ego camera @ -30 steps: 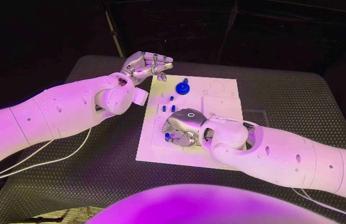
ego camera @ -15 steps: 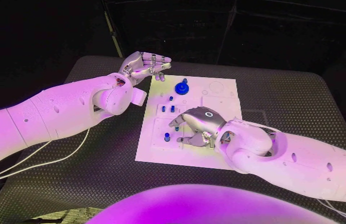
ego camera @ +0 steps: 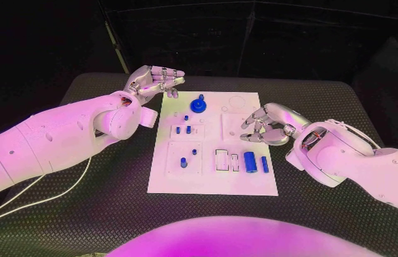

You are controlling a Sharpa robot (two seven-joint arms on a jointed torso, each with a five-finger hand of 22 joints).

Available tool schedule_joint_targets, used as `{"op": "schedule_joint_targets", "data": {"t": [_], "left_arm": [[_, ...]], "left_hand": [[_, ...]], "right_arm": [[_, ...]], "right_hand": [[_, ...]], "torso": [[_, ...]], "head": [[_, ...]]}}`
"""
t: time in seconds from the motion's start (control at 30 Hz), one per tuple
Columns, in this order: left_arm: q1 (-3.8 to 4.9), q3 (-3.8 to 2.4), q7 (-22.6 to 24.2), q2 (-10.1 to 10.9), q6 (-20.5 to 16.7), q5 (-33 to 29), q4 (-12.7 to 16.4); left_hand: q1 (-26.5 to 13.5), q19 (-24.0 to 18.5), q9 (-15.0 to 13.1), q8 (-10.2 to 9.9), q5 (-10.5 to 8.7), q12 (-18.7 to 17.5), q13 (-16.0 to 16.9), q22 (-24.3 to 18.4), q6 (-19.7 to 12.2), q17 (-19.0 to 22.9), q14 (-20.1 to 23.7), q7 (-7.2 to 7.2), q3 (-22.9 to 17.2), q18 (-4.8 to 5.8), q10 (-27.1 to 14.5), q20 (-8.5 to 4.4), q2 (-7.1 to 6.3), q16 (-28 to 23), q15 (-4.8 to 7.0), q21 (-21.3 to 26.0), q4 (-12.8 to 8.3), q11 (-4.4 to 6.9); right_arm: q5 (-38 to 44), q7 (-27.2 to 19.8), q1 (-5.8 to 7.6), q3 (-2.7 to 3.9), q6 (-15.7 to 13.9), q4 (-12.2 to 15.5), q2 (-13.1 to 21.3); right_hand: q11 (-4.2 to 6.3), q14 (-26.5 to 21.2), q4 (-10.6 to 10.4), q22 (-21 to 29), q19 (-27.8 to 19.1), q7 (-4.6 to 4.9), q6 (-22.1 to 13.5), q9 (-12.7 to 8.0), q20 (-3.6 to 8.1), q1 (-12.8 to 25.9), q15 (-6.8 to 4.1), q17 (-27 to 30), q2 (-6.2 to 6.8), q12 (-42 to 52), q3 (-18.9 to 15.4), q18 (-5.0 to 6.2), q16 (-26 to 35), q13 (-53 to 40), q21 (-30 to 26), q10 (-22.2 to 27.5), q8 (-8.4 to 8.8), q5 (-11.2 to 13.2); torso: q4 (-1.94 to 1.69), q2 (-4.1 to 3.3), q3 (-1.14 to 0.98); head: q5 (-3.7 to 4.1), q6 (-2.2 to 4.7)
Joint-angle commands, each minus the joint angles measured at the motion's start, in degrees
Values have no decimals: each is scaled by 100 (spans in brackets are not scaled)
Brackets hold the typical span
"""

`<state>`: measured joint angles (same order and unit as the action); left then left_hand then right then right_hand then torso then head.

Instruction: Assemble the parts on the task board

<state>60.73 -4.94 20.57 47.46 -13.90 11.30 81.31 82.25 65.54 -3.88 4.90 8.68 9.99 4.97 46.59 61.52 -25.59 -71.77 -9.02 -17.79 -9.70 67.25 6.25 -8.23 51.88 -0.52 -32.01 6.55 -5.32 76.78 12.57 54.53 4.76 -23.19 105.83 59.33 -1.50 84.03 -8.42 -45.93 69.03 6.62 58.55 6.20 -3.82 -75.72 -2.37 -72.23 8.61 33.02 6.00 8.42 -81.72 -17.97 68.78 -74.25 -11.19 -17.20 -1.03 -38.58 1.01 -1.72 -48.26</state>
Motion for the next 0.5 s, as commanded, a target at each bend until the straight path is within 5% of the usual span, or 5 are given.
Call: {"op": "schedule_joint_targets", "data": {"t": [0.03, 0.07, 0.23, 0.5], "left_arm": [[4, -5, 15, 3, 31, -23, 2], [2, -4, 14, 4, 33, -33, -2], [-15, -3, 19, 5, 46, -99, -11], [-33, -3, 19, -12, 62, -120, -24]], "left_hand": [[-9, -18, 7, -22, -23, 37, -9, -7, 2, 9, 25, -27, 27, -74, -45, 16, 37, -37, 3, 27, 6, 13], [-10, -18, 7, -23, -23, 37, -9, -8, 1, 9, 25, -27, 28, -74, -46, 16, 37, -37, 3, 28, 7, 12], [-12, -18, 8, -24, -23, 37, -9, -9, -1, 9, 25, -28, 29, -74, -48, 17, 37, -38, 2, 30, 8, 11], [-23, -16, 8, -28, -23, 39, -9, -14, -8, 11, 24, -31, 36, -73, -55, 19, 41, -40, -1, 37, 17, 8]], "right_arm": [[-176, 755, -91, -4, 256, 20, 76], [-99, 878, -158, -5, 262, 46, 112], [340, 1422, -357, -8, 257, 148, 192], [746, 1878, -485, -9, 401, 215, 145]], "right_hand": [[36, 311, -161, -354, 210, -38, -40, 76, 27, 89, -32, -21, -50, 847, -279, -123, -27, -910, 188, 103, -208, -17], [42, 320, -275, -463, 272, -47, -95, 123, 8, 118, -91, -64, -72, 1308, -434, -160, -59, -1444, 250, 131, -318, -30], [30, 346, -778, -642, 349, -74, -230, 272, 35, 420, -45, -256, -134, 2338, -920, -168, -167, -2721, 346, 63, -631, -68], [48, 351, -839, -731, 365, -106, -412, 532, 40, 628, -56, -331, -235, 2929, -1401, -178, -218, -3538, 391, 22, -1118, -75]], "torso": [[64, 9, -8], [83, 13, -10], [146, 32, -9], [120, 54, -3]], "head": [[53, 27], [52, 31], [63, 53], [72, 59]]}}
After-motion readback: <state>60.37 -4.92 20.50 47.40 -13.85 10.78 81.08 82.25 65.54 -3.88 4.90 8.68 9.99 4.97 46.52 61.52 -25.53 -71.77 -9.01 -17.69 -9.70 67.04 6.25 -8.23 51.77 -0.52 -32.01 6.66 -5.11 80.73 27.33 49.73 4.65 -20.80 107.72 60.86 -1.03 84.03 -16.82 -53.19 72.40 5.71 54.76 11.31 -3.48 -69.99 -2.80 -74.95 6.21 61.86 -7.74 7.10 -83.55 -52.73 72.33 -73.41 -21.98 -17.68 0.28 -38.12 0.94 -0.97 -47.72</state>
